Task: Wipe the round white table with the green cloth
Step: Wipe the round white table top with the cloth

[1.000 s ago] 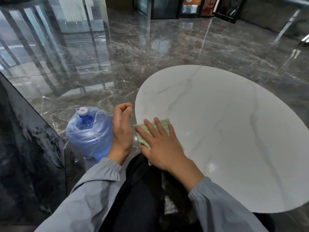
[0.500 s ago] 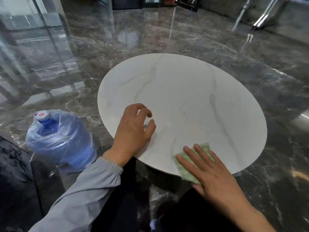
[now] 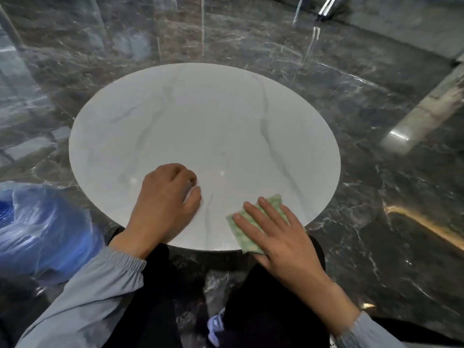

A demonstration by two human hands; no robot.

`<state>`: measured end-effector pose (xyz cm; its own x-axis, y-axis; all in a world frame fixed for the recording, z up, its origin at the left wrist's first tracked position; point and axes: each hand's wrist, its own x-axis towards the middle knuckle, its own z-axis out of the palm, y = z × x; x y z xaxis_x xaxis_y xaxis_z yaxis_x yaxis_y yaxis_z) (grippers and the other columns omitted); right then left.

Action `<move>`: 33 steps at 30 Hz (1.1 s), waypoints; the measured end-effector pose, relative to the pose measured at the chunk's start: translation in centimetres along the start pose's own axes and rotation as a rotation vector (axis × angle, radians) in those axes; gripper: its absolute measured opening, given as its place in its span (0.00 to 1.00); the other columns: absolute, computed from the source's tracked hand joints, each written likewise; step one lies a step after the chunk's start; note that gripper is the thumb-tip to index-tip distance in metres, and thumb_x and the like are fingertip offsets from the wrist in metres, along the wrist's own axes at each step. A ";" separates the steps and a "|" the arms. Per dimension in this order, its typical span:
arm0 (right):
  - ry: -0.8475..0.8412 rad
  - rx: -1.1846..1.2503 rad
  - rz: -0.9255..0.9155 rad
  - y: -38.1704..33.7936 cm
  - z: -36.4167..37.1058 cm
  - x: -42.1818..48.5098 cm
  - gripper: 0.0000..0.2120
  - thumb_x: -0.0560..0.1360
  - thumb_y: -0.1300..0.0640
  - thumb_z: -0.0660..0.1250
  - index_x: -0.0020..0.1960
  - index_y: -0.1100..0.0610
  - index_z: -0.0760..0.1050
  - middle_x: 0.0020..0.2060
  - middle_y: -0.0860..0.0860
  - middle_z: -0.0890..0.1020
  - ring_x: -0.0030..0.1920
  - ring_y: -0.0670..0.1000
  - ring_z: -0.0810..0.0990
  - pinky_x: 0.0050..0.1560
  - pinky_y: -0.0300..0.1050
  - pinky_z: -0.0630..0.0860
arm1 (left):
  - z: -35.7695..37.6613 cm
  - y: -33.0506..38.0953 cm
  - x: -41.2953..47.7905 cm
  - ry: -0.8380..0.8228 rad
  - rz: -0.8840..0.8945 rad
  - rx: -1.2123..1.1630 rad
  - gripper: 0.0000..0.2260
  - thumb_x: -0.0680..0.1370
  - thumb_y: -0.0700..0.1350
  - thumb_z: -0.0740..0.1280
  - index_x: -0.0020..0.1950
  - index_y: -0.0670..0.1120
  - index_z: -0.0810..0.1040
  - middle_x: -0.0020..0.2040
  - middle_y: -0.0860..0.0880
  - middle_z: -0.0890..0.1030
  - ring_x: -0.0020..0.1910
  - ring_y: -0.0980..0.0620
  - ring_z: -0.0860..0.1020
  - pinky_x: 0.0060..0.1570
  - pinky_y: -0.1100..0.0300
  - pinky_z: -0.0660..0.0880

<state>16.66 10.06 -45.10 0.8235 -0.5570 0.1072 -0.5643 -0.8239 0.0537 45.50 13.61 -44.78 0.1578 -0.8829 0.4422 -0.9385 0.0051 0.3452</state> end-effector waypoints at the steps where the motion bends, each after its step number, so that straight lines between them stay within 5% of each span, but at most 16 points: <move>1: -0.008 0.011 0.014 1.6 -0.1 -0.6 0.35 0.76 0.43 0.67 0.82 0.45 0.64 0.80 0.50 0.67 0.81 0.57 0.63 0.75 0.63 0.65 | 0.1 0.0 0.0 -0.006 0.006 0.007 0.08 0.78 0.49 0.67 0.51 0.47 0.82 0.50 0.50 0.81 0.49 0.45 0.78 0.50 0.49 0.73; 7: -0.016 0.180 0.169 8.2 -0.9 -3.7 0.36 0.78 0.44 0.65 0.83 0.42 0.57 0.83 0.45 0.58 0.84 0.51 0.49 0.80 0.66 0.54 | 0.2 0.2 -0.1 -0.032 -0.009 0.026 0.09 0.79 0.51 0.66 0.53 0.48 0.81 0.52 0.50 0.80 0.52 0.44 0.78 0.54 0.47 0.73; 14: 0.084 0.226 0.058 1.7 0.3 -2.7 0.35 0.80 0.40 0.64 0.84 0.42 0.56 0.84 0.43 0.55 0.84 0.53 0.49 0.79 0.67 0.52 | 0.1 0.4 -0.5 -0.033 -0.031 0.031 0.10 0.78 0.51 0.66 0.54 0.48 0.82 0.54 0.49 0.81 0.55 0.44 0.78 0.57 0.47 0.71; 17: 0.108 0.269 0.080 -0.1 0.5 -2.2 0.29 0.84 0.36 0.54 0.83 0.41 0.57 0.83 0.42 0.57 0.84 0.51 0.49 0.81 0.62 0.47 | 0.1 0.2 -0.5 -0.040 -0.031 0.035 0.11 0.78 0.51 0.65 0.54 0.48 0.82 0.55 0.49 0.80 0.56 0.44 0.78 0.58 0.47 0.71; 20: 0.084 0.216 0.168 0.4 0.7 -1.6 0.25 0.86 0.38 0.47 0.83 0.38 0.57 0.82 0.41 0.59 0.83 0.46 0.49 0.81 0.55 0.46 | 0.2 0.1 -0.6 -0.038 -0.036 0.036 0.11 0.78 0.52 0.65 0.55 0.49 0.81 0.56 0.49 0.80 0.56 0.43 0.77 0.58 0.47 0.70; 26: 0.119 0.308 0.491 7.6 1.1 -1.3 0.25 0.85 0.40 0.48 0.81 0.37 0.59 0.82 0.39 0.59 0.82 0.41 0.47 0.82 0.55 0.43 | 0.2 0.1 -0.5 -0.047 -0.044 0.026 0.10 0.78 0.52 0.65 0.55 0.50 0.81 0.56 0.51 0.80 0.56 0.44 0.76 0.58 0.47 0.69; 33: 0.215 0.724 0.889 9.7 0.7 1.1 0.29 0.87 0.48 0.55 0.85 0.48 0.50 0.83 0.42 0.39 0.81 0.44 0.33 0.82 0.54 0.40 | -0.1 0.3 -0.7 -0.041 -0.044 0.022 0.11 0.78 0.53 0.63 0.54 0.50 0.81 0.55 0.51 0.80 0.55 0.44 0.76 0.57 0.47 0.69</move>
<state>12.16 1.37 -45.14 0.0882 -0.9961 -0.0079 -0.7154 -0.0578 -0.6964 45.14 14.23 -44.91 0.1863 -0.9007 0.3924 -0.9375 -0.0436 0.3452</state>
